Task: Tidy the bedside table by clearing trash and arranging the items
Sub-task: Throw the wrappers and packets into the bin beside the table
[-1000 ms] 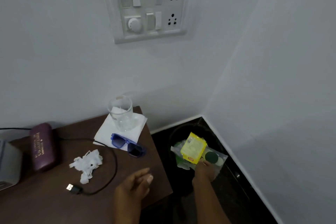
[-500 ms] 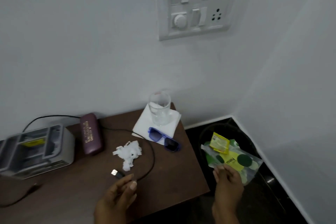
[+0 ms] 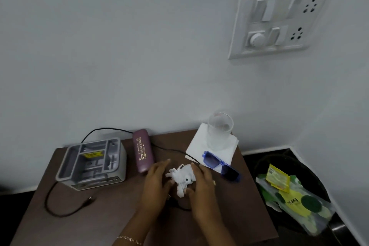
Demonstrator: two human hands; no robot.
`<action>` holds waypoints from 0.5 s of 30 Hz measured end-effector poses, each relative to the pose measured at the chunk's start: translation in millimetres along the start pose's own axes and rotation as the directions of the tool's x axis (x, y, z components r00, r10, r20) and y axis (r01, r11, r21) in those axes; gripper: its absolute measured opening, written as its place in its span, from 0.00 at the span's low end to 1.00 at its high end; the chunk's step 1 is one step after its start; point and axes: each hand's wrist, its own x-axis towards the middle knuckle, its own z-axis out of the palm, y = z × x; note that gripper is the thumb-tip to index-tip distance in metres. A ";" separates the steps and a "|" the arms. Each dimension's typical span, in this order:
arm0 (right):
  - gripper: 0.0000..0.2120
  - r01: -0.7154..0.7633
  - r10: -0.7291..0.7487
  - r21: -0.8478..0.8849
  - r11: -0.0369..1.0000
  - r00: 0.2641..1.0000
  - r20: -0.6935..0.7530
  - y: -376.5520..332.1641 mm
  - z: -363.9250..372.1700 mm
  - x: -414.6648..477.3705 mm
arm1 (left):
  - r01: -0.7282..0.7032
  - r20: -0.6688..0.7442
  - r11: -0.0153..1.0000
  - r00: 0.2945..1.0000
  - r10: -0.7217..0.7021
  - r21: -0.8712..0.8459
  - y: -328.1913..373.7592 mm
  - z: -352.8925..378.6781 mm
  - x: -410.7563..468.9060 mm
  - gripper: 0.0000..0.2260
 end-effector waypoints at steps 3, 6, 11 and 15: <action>0.21 0.027 -0.029 -0.057 0.998 0.999 -0.034 -1.0 2.4 5.9 | -0.012 0.061 1.000 0.998 0.011 0.006 -1.7 3.3 4.4 0.21; 0.23 0.018 -0.015 0.031 0.999 0.995 -0.101 -1.0 8.3 6.5 | 0.018 0.054 1.000 0.998 -0.017 -0.012 -1.6 7.9 1.5 0.13; 0.09 -0.042 0.079 0.215 0.976 0.984 -0.162 -2.3 7.0 -3.4 | 0.235 0.044 0.935 0.972 -0.231 -0.265 11.4 1.9 -10.9 0.12; 0.16 -0.098 0.159 0.329 0.939 0.974 -0.164 -6.4 -5.1 -20.1 | 0.305 0.102 0.793 0.949 -0.297 -0.527 31.8 -5.7 -26.9 0.11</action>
